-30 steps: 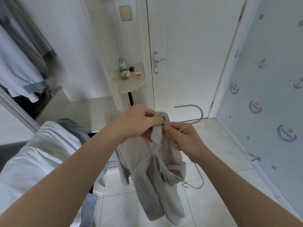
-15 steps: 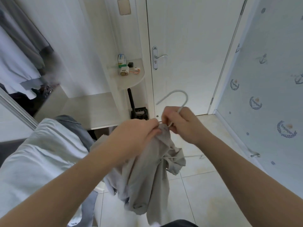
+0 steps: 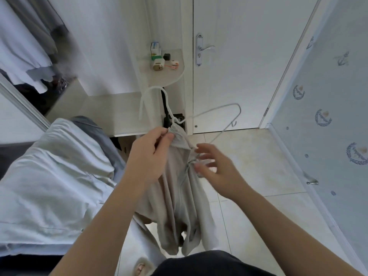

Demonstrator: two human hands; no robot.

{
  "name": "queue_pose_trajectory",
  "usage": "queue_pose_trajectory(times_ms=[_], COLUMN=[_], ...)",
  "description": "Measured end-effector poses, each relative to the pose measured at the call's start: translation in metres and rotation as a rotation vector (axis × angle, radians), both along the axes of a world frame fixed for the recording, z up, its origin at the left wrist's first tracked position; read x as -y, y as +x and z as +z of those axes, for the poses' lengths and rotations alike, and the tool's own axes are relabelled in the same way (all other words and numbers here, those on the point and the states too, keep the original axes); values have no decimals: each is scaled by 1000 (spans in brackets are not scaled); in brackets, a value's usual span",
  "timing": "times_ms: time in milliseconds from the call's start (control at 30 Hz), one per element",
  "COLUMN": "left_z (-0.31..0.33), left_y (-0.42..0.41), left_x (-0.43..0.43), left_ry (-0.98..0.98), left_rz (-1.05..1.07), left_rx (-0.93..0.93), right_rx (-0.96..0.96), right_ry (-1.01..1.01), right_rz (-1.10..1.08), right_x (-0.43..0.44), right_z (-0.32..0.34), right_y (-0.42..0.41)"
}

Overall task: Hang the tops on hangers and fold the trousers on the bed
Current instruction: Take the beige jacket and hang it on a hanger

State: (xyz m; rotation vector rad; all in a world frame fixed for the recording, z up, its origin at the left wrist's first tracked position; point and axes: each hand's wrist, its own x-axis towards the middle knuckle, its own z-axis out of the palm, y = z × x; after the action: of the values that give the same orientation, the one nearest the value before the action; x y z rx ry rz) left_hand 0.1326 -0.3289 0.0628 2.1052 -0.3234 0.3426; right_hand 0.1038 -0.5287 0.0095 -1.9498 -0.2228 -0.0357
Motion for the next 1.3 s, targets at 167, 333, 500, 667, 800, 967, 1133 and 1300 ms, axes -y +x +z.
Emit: queue_pose_trajectory(times_ms=[167,333,500,667,800,967,1133,1300], left_z=[-8,-21,-31,-36,-39,-45,-49,-56], left_y=[-2,3,0,3,4,1,0,-3], left_x=[5,-6,-9,-27,-49,-70,-79,-71], left_ry=[-83,-156,-165,-163,-84,1,60,300], left_rz=[31,148,117,47,9,-38,-60,-35], left_rx=[-54,-116,-130,-112,-110,-129,-170,-175], right_rx=[-12,-23,-166,-451,-400,-188,-13,79], right_ry=[-114,13,-208,-521,-839,-1007,-925,-814], right_rz=[98,77,326,491,415,263,113,111], right_x=[-24,-18,-10,13,41,71,91,96], right_z=[-15,-30,-52,-83,-97,-87,-71,-37], right_y=[8,1,9,22,30,46,59,67])
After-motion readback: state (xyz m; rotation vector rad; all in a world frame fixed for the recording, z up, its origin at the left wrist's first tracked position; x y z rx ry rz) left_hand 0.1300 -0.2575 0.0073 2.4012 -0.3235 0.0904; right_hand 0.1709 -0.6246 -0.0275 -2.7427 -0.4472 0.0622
